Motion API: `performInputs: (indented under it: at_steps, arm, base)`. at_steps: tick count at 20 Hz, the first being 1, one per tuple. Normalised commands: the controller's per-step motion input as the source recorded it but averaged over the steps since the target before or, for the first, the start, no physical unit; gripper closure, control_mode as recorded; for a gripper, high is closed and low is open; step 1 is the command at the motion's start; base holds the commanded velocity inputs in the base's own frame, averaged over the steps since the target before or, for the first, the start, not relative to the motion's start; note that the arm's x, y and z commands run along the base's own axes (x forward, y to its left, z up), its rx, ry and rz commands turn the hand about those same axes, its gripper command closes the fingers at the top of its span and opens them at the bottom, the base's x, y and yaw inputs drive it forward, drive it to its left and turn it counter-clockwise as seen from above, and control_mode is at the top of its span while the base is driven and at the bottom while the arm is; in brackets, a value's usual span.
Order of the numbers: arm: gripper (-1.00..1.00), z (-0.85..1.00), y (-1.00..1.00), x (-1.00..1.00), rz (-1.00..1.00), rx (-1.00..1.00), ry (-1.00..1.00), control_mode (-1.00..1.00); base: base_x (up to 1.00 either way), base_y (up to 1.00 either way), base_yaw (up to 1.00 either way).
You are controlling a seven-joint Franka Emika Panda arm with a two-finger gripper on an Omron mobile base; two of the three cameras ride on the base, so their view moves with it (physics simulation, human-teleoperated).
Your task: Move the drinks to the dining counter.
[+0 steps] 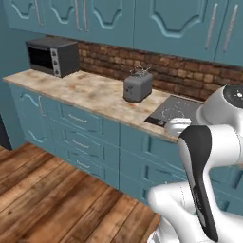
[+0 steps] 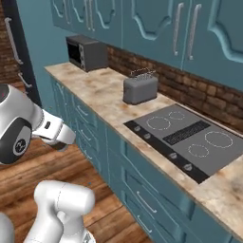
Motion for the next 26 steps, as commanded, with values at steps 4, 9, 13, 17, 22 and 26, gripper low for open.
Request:
performInputs:
  at_steps: [4,9,13,17,22,26]
  arm:
    - [1.00,0.00,0.00,0.00,0.00,0.00,0.00,1.00]
    - [1.00,0.00,0.00,0.00,0.00,0.00,0.00,1.00]
    - [1.00,0.00,0.00,0.00,0.00,0.00,0.00,1.00]
    - [1.00,0.00,0.00,0.00,0.00,0.00,0.00,1.00]
    - [1.00,0.00,0.00,0.00,0.00,0.00,0.00,1.00]
    - [1.00,0.00,0.00,0.00,0.00,0.00,0.00,1.00]
  base:
    - [-0.33,0.42,0.55]
    - [-0.23,0.27,0.57]
    - [-0.18,0.31,0.56]
    - [-0.17,0.26,0.55]
    - [-0.05,0.21,0.51]
    - [0.00,0.26,0.44]
